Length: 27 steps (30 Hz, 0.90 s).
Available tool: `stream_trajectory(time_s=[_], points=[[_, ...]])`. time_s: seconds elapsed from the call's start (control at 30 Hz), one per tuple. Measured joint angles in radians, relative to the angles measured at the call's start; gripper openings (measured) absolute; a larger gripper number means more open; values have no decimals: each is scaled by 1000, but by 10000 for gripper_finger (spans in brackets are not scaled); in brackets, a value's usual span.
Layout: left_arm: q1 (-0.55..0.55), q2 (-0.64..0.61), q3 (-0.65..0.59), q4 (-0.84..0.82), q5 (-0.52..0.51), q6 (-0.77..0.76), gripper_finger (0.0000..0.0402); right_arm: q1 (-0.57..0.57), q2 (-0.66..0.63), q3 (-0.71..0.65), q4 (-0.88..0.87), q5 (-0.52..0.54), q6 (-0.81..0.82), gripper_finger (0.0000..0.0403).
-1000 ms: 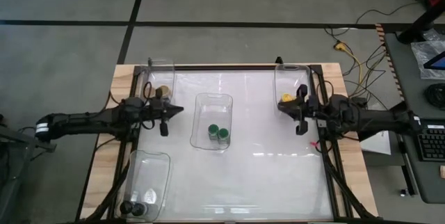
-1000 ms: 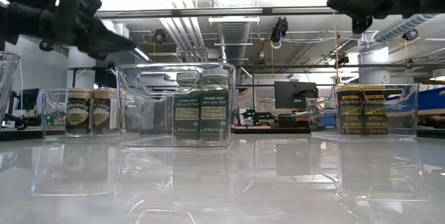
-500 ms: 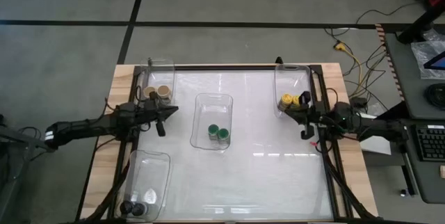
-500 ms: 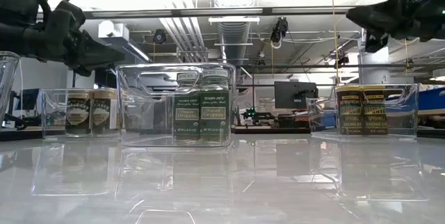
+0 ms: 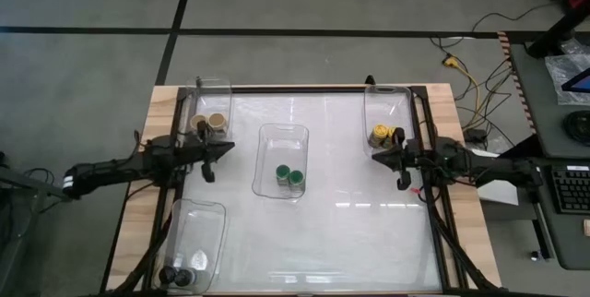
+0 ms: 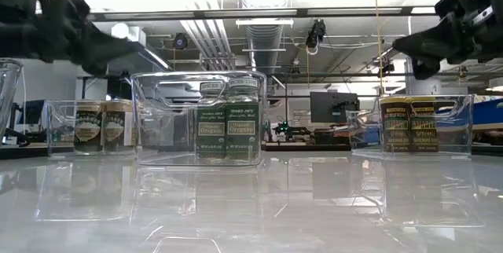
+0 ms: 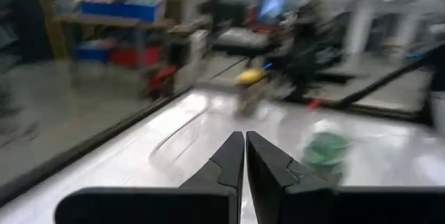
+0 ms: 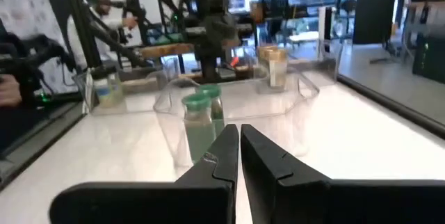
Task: Sort spices by type
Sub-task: Return to Home Position
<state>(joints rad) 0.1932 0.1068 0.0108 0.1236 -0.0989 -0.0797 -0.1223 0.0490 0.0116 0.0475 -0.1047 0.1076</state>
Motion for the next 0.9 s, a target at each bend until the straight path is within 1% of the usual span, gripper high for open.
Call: stream_trajectory(time_s=[0.07,0.1,0.2,0.37,0.57,0.67,0.9], points=[[-1,-35,8,-11,71,40,1,0,0,0,-19,4,7,10],[-1,-54,8,-20,76,54,1,0,4,0,-16,3,12,11],[2,-108,-1,-74,32,58,1,0,12,0,-15,2,24,13],[-1,-95,-1,-94,42,-12,1,0,12,0,-15,1,24,13],[-8,-107,-1,-36,55,-35,1,0,14,-1,-15,2,24,13],[-25,-107,-1,-41,76,-44,1,0,15,-1,-14,2,24,13],[-44,-107,-1,-51,83,4,1,0,19,-1,-14,2,24,13]])
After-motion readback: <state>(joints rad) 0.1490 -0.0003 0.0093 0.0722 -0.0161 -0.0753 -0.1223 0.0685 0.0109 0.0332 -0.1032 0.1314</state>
